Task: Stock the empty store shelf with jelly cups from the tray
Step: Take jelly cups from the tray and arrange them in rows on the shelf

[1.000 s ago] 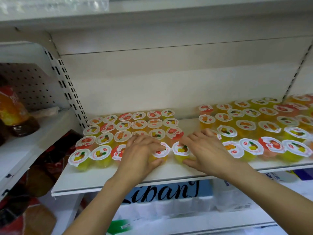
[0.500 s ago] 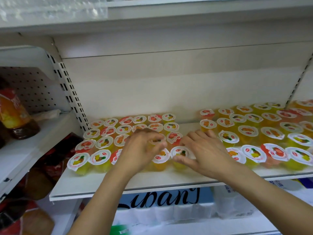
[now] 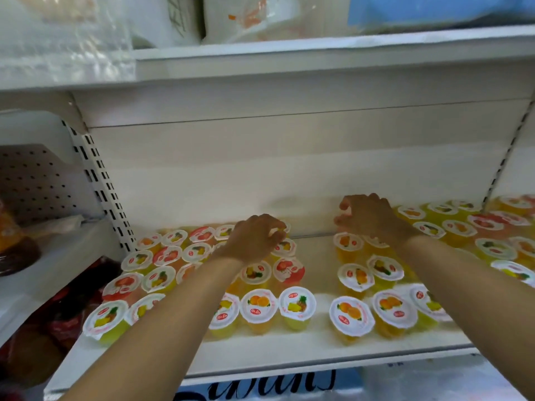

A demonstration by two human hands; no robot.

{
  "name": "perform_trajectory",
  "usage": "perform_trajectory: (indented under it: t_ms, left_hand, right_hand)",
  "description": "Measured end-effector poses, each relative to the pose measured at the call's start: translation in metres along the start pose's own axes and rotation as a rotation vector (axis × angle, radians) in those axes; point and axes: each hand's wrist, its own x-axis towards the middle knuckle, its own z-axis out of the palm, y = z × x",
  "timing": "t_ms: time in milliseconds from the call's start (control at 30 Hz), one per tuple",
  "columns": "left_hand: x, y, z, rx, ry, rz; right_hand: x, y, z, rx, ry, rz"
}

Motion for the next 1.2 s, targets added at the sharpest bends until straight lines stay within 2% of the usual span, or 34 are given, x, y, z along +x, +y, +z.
perform_trajectory:
  t_ms: [133,400,767,1100,1200]
  left_hand:
    - [0.014,-0.004,0.011,0.04,-0.013,-0.006]
    - [0.018,-0.014,0.022,-0.007,0.022,-0.022]
    - [0.023,-0.014,0.02,-0.077,0.03,-0.077]
    - [0.019,-0.009,0.015,-0.064,0.019,-0.078]
    - [0.01,-0.005,0.011,-0.135,0.077,-0.048]
  right_hand:
    - [0.021,0.005,0.009,0.064,-0.075,0.056]
    - [0.031,0.005,0.015,0.105,-0.059,0.034]
    - [0.026,-0.058,0.023,0.22,-0.111,-0.22]
    - [0.023,-0.057,0.029,0.205,-0.052,-0.242]
    - [0.015,-0.045,0.016,0.189,-0.049,-0.247]
